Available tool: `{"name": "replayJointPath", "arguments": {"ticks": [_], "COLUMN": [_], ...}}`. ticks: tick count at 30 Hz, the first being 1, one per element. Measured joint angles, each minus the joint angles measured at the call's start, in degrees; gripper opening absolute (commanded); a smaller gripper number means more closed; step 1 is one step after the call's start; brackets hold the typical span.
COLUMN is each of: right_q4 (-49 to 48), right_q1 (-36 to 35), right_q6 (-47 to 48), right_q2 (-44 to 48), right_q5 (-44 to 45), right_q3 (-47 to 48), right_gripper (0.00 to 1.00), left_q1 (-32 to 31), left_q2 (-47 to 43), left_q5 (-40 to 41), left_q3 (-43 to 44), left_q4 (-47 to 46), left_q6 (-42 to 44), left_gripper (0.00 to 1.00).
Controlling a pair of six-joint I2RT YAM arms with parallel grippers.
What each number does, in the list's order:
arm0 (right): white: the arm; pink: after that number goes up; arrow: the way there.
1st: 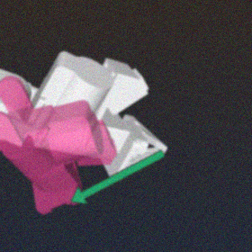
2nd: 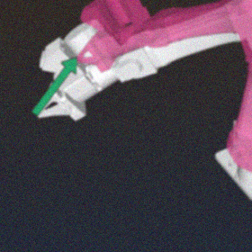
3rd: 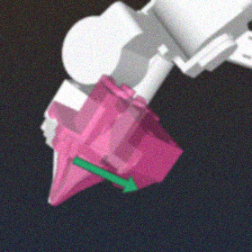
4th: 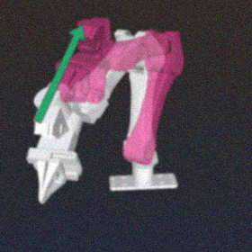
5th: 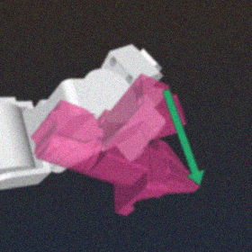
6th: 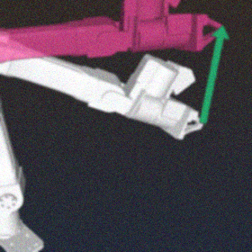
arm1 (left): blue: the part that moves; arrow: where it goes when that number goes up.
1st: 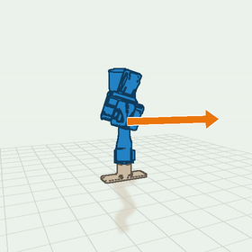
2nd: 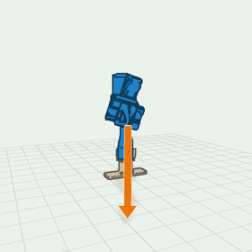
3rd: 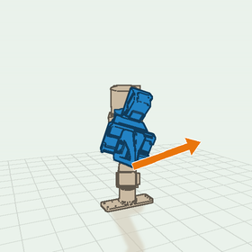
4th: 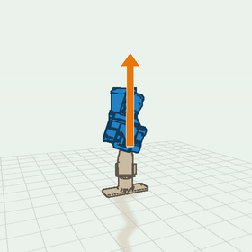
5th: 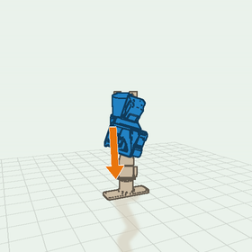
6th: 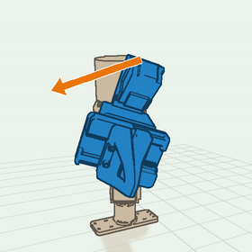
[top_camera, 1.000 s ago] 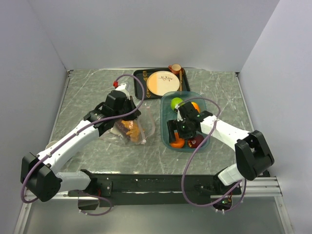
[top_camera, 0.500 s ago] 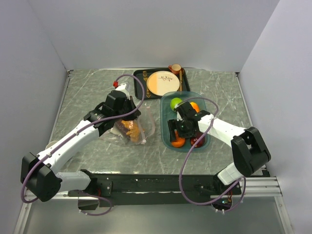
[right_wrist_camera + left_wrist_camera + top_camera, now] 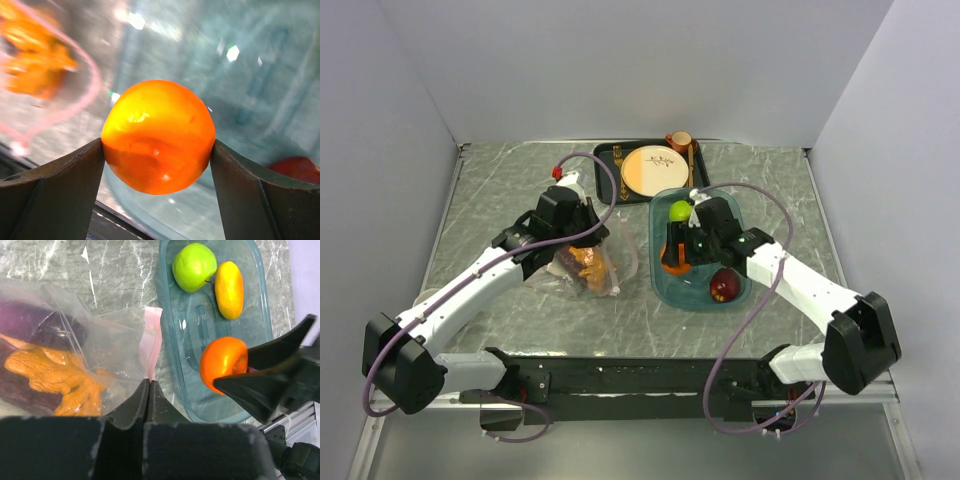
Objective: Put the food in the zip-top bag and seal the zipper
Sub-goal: Pick up the fake fruit from the bin, then place the fake fruit in the zipper food storage bag.
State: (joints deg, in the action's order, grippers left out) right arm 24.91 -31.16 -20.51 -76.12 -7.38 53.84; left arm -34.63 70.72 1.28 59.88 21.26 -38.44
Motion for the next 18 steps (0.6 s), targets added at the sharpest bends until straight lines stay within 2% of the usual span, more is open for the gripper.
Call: {"name": "replayJointPath", "arguments": {"ticks": [10,18], "right_q4": [-10.3,-18.1], "right_q1": [-0.3,-4.7], "right_q6": [-5.8,-10.3], "right_q2": [2.1,-1.1], "right_q5": [-10.0,-14.3], "right_q3": [-2.2,-2.2], "right_gripper": [0.55,0.55], "left_q1": [0.0,0.0], "left_q2": [-0.4,-0.9], "left_q5": [-0.6,-2.4], "left_q3": [-1.6,-1.6], "left_q4": [-0.9,-2.0], "left_q6": [-0.3,-1.2], "left_gripper": [0.01,0.01]}}
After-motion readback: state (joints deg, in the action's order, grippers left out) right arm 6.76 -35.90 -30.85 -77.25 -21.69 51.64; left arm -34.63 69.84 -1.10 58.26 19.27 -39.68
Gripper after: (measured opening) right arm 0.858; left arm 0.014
